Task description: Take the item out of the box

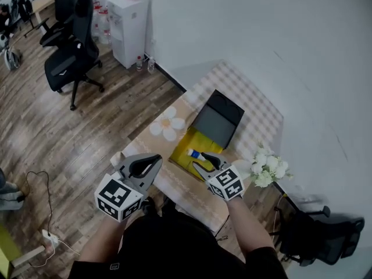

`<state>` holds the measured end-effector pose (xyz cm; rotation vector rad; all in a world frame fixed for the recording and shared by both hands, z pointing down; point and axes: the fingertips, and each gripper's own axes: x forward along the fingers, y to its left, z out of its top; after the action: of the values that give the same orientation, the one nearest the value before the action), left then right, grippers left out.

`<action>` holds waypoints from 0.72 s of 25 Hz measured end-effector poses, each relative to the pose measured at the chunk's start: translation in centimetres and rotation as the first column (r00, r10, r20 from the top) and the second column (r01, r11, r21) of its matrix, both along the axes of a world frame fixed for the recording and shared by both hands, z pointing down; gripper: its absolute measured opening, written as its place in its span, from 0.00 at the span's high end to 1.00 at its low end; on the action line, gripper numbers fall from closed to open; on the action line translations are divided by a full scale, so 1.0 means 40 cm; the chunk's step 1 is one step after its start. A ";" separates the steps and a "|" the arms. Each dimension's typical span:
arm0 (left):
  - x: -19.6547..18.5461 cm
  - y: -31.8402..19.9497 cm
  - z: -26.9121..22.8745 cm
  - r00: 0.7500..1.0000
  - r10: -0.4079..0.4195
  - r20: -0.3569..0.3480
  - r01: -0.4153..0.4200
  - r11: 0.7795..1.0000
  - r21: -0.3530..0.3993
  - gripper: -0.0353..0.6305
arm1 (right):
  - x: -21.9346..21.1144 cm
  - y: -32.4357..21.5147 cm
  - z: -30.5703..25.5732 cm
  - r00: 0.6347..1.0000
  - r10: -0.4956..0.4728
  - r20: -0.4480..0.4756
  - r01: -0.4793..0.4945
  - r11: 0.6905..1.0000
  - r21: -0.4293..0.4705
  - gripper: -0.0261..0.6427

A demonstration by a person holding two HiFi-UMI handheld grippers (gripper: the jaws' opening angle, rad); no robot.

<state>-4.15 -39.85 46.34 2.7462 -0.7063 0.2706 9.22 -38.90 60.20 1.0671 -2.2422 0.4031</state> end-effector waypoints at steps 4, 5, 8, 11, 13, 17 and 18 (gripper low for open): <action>0.016 -0.028 0.024 1.000 -0.017 0.014 0.017 1.000 -0.020 0.91 | 0.014 -0.034 0.092 0.999 -0.021 -0.049 0.017 0.998 -0.065 0.72; 0.019 -0.035 0.032 1.000 -0.025 0.016 0.026 0.999 -0.029 0.91 | 0.020 -0.043 0.113 0.998 -0.023 -0.058 0.019 0.997 -0.079 0.72; 0.021 -0.050 0.062 0.999 -0.041 0.033 0.042 0.998 -0.054 0.91 | 0.031 -0.070 0.166 0.995 -0.044 -0.093 0.035 0.994 -0.104 0.72; 0.014 -0.067 0.086 0.997 -0.060 0.046 0.064 0.995 -0.076 0.91 | 0.034 -0.082 0.224 0.986 -0.090 -0.140 0.069 0.986 -0.154 0.72; 0.011 -0.073 0.095 0.996 -0.074 0.050 0.079 0.993 -0.086 0.91 | 0.036 -0.082 0.267 0.975 -0.138 -0.175 0.105 0.977 -0.187 0.72; 0.003 -0.068 0.109 0.994 -0.089 0.056 0.095 0.990 -0.106 0.91 | 0.038 -0.083 0.319 0.940 -0.221 -0.260 0.159 0.957 -0.241 0.72; -0.002 -0.067 0.115 0.994 -0.093 0.057 0.099 0.989 -0.111 0.91 | 0.039 -0.084 0.330 0.929 -0.238 -0.282 0.165 0.952 -0.259 0.72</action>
<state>-4.23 -42.54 50.94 2.5973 -0.8083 0.3506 10.78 -42.26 73.40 0.7125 -1.9451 0.3681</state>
